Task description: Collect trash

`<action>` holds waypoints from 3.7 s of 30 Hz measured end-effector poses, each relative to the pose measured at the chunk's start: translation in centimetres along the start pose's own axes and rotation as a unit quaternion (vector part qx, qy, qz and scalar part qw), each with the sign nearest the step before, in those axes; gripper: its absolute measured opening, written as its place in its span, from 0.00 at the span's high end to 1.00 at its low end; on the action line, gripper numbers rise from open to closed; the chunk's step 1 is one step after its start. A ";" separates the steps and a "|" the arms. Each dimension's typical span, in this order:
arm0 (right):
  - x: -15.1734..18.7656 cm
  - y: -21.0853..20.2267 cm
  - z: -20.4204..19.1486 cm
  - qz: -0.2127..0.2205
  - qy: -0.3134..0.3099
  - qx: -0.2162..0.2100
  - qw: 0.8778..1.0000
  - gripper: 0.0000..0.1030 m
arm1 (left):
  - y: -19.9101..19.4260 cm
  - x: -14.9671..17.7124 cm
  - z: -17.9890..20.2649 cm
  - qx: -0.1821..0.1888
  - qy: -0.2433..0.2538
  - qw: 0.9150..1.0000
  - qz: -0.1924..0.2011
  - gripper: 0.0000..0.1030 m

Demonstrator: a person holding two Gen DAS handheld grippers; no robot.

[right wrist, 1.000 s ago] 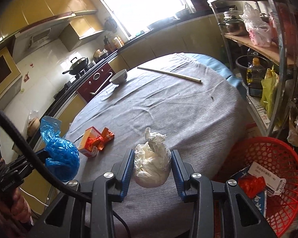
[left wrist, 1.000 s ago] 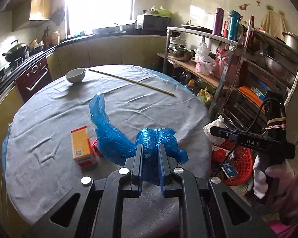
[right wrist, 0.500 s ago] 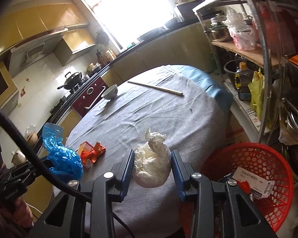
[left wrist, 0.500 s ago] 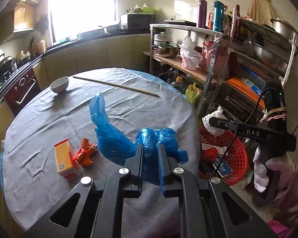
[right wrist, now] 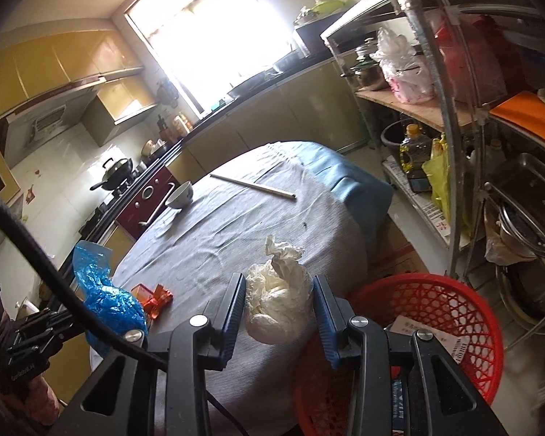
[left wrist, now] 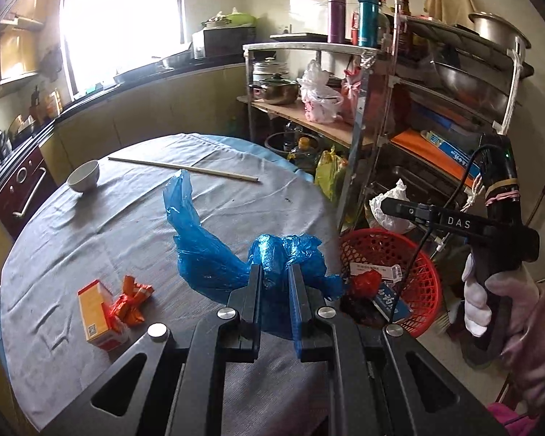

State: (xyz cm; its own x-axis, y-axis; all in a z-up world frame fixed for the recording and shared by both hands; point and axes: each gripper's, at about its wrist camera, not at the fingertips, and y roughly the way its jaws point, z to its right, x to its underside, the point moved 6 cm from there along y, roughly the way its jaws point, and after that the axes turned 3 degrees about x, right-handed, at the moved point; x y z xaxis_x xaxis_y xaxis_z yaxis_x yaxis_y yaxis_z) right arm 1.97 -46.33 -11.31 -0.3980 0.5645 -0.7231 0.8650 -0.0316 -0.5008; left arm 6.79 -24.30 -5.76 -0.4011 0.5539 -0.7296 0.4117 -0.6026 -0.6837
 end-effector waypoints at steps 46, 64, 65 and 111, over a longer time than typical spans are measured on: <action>0.4 -2.0 8.1 0.010 0.090 0.036 0.995 0.61 | 5.5 -3.4 5.5 0.067 0.040 0.997 -0.024 0.86; 1.7 -1.3 11.2 -0.034 0.140 0.058 0.988 0.51 | 8.7 -2.9 9.5 0.144 0.059 0.986 -0.060 0.41; 1.7 -1.3 11.2 -0.035 0.141 0.054 0.988 0.51 | 8.6 -3.0 9.4 0.144 0.060 0.986 -0.057 0.41; 2.0 5.7 -4.3 -0.117 0.021 -0.017 0.993 0.50 | -4.6 10.5 -19.3 -0.194 -0.211 0.958 -0.005 0.37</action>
State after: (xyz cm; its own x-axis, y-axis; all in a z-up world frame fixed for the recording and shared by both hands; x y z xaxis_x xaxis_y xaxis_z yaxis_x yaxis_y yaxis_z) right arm 7.42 -41.86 -13.59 -0.5777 0.5865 -0.5677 0.7598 0.1323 -0.6365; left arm 16.48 -4.61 -10.49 -0.6676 0.2273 -0.7089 0.6467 -0.2948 -0.7035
